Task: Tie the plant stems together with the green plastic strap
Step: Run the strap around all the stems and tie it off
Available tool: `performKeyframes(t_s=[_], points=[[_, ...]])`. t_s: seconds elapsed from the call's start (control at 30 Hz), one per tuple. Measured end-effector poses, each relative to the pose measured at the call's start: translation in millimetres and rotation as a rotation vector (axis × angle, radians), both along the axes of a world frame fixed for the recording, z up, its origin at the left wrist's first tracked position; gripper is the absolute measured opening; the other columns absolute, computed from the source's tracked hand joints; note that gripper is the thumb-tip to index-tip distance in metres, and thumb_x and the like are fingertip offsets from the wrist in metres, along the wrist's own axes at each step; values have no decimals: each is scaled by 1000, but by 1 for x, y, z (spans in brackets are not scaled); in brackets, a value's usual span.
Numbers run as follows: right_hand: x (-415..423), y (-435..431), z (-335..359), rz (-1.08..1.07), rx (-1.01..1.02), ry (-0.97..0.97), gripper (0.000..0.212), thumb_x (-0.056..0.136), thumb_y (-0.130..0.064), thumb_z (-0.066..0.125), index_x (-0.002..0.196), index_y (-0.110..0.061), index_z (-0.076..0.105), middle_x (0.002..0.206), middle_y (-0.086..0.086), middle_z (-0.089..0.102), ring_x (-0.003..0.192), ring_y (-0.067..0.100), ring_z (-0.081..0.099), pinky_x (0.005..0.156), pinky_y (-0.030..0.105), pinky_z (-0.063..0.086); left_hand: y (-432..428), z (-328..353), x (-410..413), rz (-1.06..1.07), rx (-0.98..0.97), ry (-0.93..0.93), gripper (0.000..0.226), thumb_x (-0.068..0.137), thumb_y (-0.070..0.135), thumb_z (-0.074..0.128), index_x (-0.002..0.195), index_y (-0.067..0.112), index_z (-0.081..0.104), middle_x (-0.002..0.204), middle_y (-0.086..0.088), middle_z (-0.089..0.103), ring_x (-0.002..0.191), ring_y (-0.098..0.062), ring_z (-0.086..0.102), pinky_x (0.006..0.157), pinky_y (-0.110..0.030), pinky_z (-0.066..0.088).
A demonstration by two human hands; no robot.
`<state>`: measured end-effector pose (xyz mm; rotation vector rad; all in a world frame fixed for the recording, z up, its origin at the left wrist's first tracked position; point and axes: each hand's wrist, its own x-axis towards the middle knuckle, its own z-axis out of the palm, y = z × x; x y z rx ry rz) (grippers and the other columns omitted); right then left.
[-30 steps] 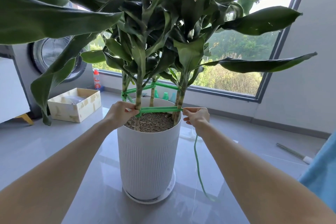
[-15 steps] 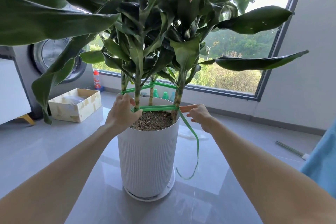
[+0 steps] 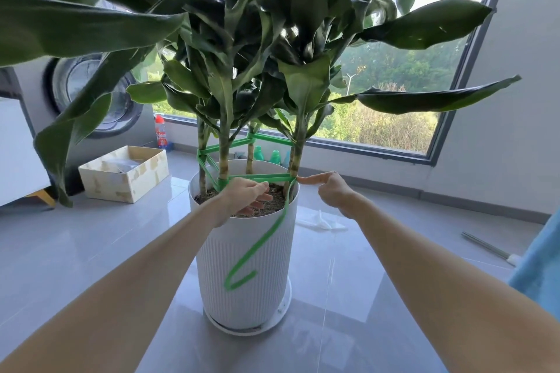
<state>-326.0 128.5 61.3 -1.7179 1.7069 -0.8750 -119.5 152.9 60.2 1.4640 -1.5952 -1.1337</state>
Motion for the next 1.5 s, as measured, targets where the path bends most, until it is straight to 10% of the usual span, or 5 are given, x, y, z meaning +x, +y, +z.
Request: performKeyframes(t_s=[0.23,0.53,0.7,0.97,1.5], points=[[0,-8,-4,6,-15,-27,67,83,20,27,113,-20,70,144,7,46,134,22,38,94,16,31,-3,2,-21,-132,241,229,33,97,38,46,98,11,65,90,-3,69,80,-17,59,81,-32,40],[8,6,1,-41,-48,-28,65,85,20,27,116,-19,68,146,8,42,134,24,37,95,17,31,5,-4,13,-133,-177,-252,21,96,24,52,96,16,72,49,6,38,47,-10,31,46,-18,26],[16,15,2,-100,-61,-42,55,87,16,35,118,-16,67,144,9,45,131,23,41,95,17,34,8,-1,42,19,-277,-357,21,91,28,59,78,23,75,71,1,73,65,-20,57,64,-31,46],[33,20,3,-255,-149,-31,36,85,-1,53,102,-26,74,116,-1,68,93,18,59,85,32,54,22,11,64,235,-416,-505,19,89,37,62,84,26,77,62,21,67,61,-2,61,64,-28,52],[35,14,4,-138,-374,440,23,95,-23,56,109,-35,69,114,-1,68,101,24,61,70,28,42,19,6,66,334,-462,-462,22,87,39,64,93,20,73,56,18,63,64,-4,59,68,-28,51]])
